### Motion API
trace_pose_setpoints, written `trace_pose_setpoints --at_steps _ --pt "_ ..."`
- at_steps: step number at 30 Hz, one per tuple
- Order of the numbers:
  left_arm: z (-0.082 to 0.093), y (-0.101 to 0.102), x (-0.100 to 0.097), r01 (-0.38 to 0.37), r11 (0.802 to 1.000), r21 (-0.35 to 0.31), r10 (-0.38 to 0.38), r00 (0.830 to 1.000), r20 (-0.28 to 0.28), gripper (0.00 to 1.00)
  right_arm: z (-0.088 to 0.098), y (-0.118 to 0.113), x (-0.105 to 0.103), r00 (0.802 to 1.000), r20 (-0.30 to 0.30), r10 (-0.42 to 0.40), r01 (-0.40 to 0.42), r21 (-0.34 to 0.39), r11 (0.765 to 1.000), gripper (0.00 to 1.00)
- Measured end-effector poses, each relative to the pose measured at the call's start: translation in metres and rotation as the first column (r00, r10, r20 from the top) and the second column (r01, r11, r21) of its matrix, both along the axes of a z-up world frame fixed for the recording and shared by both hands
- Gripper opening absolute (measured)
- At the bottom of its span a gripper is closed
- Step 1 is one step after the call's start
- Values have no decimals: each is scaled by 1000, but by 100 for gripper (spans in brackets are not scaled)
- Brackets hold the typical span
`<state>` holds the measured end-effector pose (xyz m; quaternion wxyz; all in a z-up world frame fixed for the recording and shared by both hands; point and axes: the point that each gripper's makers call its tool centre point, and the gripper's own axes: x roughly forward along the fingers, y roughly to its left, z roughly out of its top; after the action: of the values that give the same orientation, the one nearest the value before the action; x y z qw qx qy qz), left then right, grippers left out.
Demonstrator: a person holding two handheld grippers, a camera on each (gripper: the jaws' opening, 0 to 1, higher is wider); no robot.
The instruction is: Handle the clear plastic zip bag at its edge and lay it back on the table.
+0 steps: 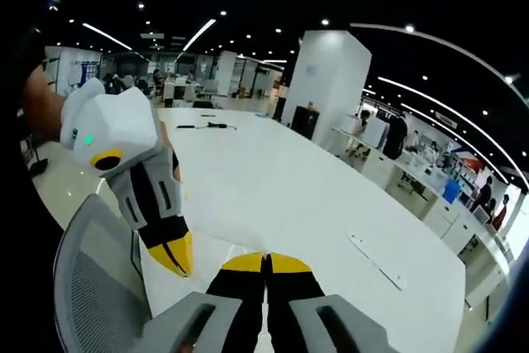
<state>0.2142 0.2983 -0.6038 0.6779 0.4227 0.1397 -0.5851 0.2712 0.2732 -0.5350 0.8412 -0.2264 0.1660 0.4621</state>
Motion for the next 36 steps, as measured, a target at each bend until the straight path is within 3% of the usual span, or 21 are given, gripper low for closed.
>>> trace_pose_setpoints --at_steps 2,9,17,25,36 --pt "-1 3 5 -9 1000 14 9 999 36 0 -2 0 0 1000 -1 4 -4 -1 1000 0" --pt "-12 6 3 -12 1000 28 12 1000 16 0 -18 3 -5 999 -34 21 -22 -15 1000 0" --pt "-28 9 -11 -7 1000 30 9 999 -50 0 -38 6 -18 995 -93 42 -45 -33 998 0" --pt "-45 12 -32 4 999 39 2 988 -155 0 -62 11 -35 985 -162 62 -72 -53 996 0" --pt "-61 14 -27 -54 998 41 60 982 -177 0 -90 10 -44 981 -179 68 -85 -87 993 0"
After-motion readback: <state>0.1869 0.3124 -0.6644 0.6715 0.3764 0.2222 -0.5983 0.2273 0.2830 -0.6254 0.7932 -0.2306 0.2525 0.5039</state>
